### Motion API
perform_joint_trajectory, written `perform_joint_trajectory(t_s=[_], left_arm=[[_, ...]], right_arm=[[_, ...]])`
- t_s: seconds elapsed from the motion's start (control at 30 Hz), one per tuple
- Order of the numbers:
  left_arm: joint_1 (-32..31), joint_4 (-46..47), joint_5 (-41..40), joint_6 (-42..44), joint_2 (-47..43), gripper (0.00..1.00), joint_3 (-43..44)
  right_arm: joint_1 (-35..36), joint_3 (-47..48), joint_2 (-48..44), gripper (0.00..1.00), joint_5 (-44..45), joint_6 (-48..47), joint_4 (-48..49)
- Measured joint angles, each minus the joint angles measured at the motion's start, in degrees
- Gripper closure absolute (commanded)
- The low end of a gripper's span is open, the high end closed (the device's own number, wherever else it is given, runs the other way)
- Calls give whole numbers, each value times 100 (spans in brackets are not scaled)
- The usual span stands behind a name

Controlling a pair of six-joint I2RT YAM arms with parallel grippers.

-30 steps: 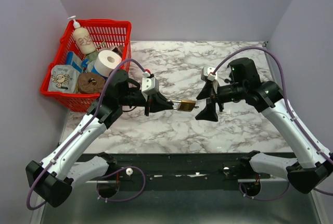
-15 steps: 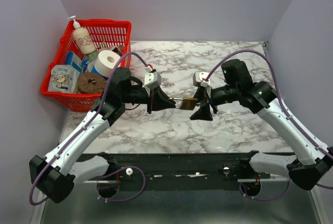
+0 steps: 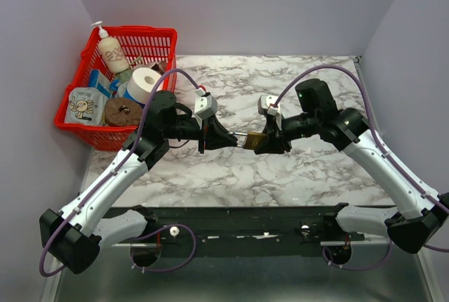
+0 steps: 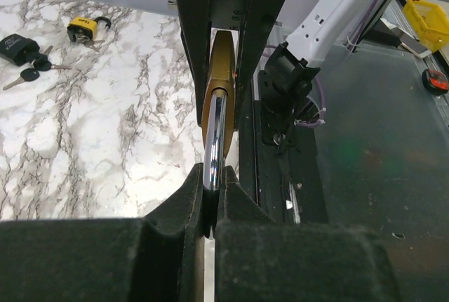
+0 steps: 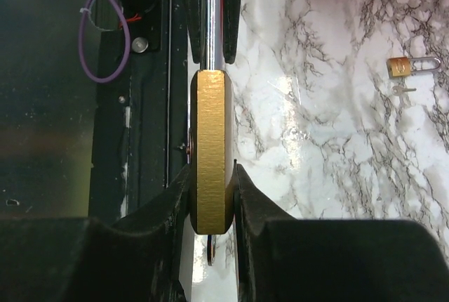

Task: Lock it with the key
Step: Lock the lock.

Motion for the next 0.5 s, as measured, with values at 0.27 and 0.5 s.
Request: perform_joint_trajectory(t_s=[0.27,0.5], left_arm=[[-2,133,24,-216,9,100,-9],[-39,286,42,-372,15,100,-48]], right_arm=[[0,2,0,99,-72,127,57],[0,22,0,99,-138,236,37]])
